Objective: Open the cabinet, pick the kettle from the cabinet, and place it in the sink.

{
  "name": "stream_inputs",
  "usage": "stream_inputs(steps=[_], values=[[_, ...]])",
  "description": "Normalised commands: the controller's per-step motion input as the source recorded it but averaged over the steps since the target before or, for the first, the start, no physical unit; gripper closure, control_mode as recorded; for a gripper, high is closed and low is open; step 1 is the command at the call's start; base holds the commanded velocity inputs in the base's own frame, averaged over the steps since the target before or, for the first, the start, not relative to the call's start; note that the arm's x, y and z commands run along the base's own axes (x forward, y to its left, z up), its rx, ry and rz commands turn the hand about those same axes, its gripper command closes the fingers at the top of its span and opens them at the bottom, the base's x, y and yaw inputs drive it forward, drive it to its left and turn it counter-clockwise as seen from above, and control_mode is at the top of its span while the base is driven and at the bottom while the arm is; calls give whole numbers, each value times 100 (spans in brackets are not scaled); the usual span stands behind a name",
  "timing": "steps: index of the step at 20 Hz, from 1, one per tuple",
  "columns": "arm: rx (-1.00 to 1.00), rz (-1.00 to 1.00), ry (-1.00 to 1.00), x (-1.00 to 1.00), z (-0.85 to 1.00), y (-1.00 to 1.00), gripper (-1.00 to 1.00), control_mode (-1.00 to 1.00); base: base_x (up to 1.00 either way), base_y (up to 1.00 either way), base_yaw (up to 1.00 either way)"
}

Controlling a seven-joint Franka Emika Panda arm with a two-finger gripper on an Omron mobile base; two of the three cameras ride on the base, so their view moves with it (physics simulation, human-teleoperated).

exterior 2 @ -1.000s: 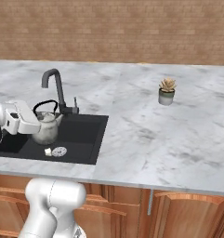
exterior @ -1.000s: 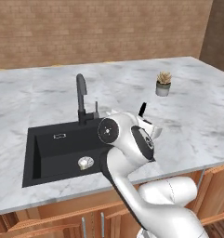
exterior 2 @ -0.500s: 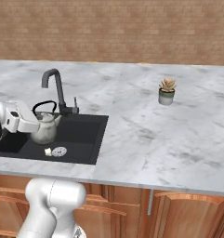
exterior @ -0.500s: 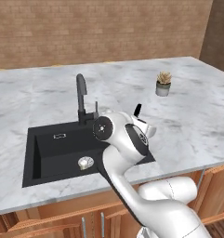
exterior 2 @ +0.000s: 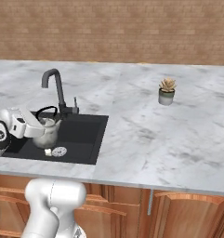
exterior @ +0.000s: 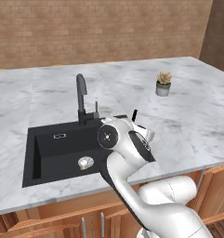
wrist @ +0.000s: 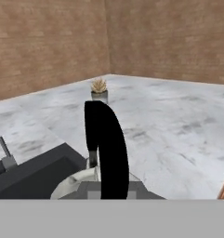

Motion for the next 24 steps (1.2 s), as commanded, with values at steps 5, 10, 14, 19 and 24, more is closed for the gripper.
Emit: stream_inputs(steps=[5,10,14,19,24], values=[[0,3,8,20,-21,0,100,-100,0,0,0],[0,0,12,25,-15,2,100,-100,0,0,0],[0,-2,16,23,-9,8,100,-100,0,0,0],[0,-1,9,23,-10,8,100,-100,0,0,0],[0,0,-4,12,-22,1,100,-100,0,0,0]])
